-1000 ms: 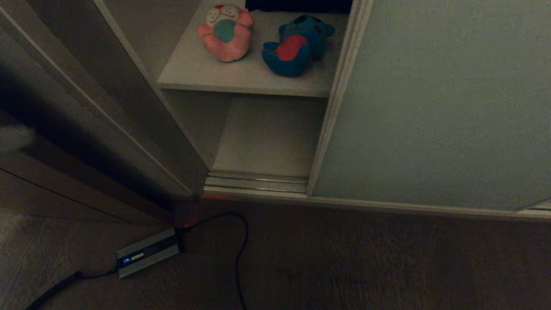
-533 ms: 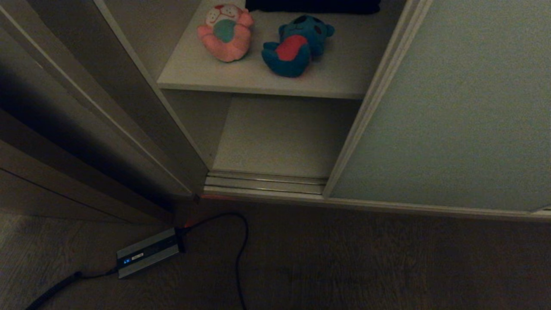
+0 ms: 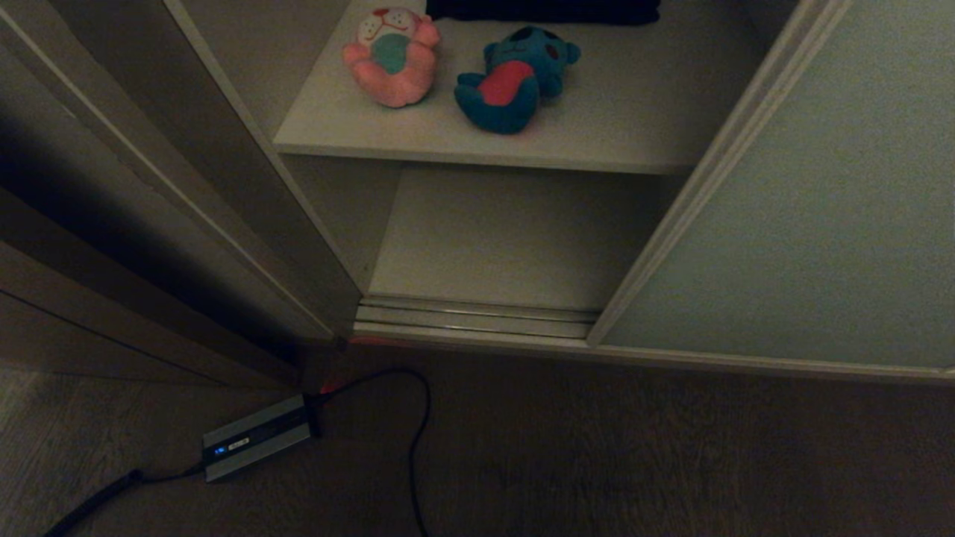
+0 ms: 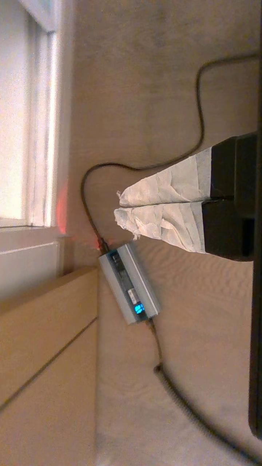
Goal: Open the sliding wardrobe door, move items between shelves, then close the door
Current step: Open the door
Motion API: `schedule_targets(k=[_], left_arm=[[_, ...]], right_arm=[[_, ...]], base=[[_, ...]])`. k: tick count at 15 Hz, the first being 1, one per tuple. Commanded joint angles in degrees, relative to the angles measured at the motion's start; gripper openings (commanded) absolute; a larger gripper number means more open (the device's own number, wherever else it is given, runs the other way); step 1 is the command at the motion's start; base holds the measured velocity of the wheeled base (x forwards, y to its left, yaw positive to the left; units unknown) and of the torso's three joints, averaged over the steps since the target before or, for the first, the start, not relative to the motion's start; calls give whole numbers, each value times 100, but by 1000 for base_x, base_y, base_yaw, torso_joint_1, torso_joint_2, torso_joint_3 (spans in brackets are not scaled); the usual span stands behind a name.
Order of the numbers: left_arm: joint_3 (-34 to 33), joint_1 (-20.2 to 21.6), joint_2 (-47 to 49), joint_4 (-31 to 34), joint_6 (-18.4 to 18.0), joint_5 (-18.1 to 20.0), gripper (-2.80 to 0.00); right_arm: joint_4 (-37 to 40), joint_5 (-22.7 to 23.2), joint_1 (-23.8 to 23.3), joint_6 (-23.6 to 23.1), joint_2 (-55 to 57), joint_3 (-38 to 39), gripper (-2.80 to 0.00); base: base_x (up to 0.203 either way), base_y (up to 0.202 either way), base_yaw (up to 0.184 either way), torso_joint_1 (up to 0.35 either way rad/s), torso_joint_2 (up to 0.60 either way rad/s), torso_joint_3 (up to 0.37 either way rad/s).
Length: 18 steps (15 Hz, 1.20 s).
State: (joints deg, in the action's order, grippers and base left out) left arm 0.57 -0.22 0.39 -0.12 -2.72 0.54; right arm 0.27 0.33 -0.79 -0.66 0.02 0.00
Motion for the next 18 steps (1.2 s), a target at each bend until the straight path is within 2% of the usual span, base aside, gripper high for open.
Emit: schedule_targets(k=[1,4,6,8,10,12,15,18], left_arm=[[-49,2,-30,3,18,0,-280],[-57,1,-30,20,33,9,-280],[194,-2,-30,-28,50,6,-280],[950,-4,35,12,61,29,-280],[1703,-4,455,37,67,209,-280],[2639,-10,1491,128,81,428,-280],[4098,-17,3278,186,93,1054,-280],[6042,-43,5317,276,78,1684,-280]], right_arm=[[0,2,0,-4,-2,18,-280],[0,2,0,-4,-2,26,-280],[0,2,0,-4,6,26,-280],[0,2,0,-4,-2,18,-280],[0,2,0,-4,0,26,-280],[0,2,0,-4,-2,26,-280],[0,2,0,-4,-2,18,-280],[0,2,0,-4,-2,26,-280]], base=[[0,0,0,0,0,0],[0,0,0,0,0,0],[0,0,0,0,0,0],[0,0,0,0,0,0],[0,0,0,0,0,0],[0,0,0,0,0,0],[0,0,0,0,0,0],[0,0,0,0,0,0]])
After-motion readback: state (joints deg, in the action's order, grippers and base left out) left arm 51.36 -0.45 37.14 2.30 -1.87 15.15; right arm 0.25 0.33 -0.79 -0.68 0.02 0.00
